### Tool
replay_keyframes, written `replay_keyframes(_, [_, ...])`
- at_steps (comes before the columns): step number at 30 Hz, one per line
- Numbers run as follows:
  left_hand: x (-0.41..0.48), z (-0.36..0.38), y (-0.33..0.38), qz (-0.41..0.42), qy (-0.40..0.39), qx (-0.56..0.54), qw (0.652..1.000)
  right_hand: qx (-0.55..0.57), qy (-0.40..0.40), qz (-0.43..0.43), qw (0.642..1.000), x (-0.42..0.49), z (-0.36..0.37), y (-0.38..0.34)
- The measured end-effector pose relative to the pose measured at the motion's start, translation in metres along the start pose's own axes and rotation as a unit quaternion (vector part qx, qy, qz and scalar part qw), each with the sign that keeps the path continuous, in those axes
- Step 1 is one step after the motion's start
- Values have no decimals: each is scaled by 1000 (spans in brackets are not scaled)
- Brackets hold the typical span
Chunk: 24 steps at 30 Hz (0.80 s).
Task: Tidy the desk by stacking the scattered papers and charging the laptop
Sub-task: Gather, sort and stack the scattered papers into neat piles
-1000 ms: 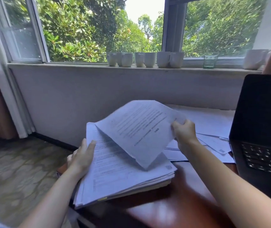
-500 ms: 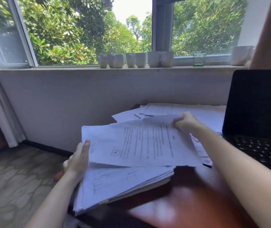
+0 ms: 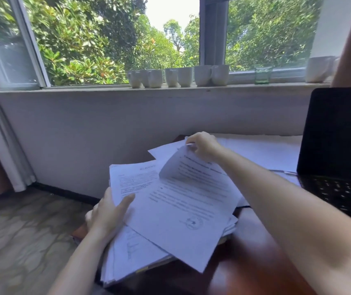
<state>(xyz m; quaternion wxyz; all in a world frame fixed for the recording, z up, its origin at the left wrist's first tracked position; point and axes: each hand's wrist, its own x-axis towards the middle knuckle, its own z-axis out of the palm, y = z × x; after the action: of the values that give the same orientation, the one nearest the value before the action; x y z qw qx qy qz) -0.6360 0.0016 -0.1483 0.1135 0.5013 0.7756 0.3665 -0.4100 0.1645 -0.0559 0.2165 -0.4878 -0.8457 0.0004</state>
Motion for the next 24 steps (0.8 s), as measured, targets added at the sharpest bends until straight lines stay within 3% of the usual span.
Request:
replay_keyframes(8, [-2,-3,1,-12,-18,-25,999,16,45,-101,994,14,44,-70])
replay_keyframes(12, [0,-2,0,-3,-26,20,999,29,95,-29,995,14,41,-76])
replay_keyframes(19, [1,3,-3,-5,-11,48,999,-52,4,63,997,-55,31,-25])
replay_keyframes(22, [3,4,-3,-16,-18,50,998,90,-52,155,982,-76,31,-1])
replay_keyframes(24, [3,3,-3,-17,-19,56,998,318,-53,208,924,-82,32,11])
